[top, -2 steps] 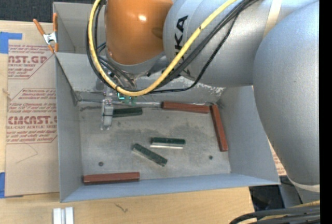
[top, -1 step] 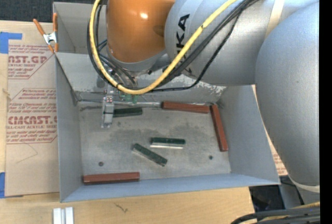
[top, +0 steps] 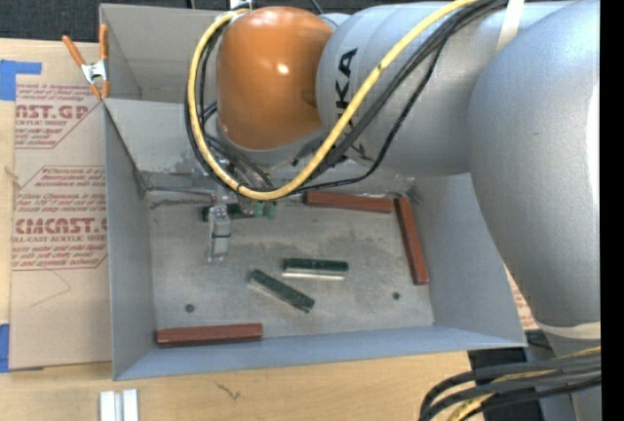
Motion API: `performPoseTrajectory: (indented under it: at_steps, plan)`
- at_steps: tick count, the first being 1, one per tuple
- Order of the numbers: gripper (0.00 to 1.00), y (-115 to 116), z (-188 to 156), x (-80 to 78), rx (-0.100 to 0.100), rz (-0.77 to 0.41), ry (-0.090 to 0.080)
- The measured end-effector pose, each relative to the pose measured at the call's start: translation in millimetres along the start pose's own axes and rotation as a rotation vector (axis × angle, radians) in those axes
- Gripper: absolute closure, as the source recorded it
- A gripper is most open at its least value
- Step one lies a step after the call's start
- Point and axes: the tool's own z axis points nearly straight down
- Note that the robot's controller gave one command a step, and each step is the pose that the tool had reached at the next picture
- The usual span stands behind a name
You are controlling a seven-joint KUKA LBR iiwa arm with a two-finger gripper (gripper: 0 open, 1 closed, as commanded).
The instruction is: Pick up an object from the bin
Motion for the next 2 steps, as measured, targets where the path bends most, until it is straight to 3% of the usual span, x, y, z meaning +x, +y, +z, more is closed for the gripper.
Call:
performPoseTrajectory:
  at_steps: [2]
  plan:
    - [0.00,-33.6,117.3,10.8,0.001,-0.053,0.005]
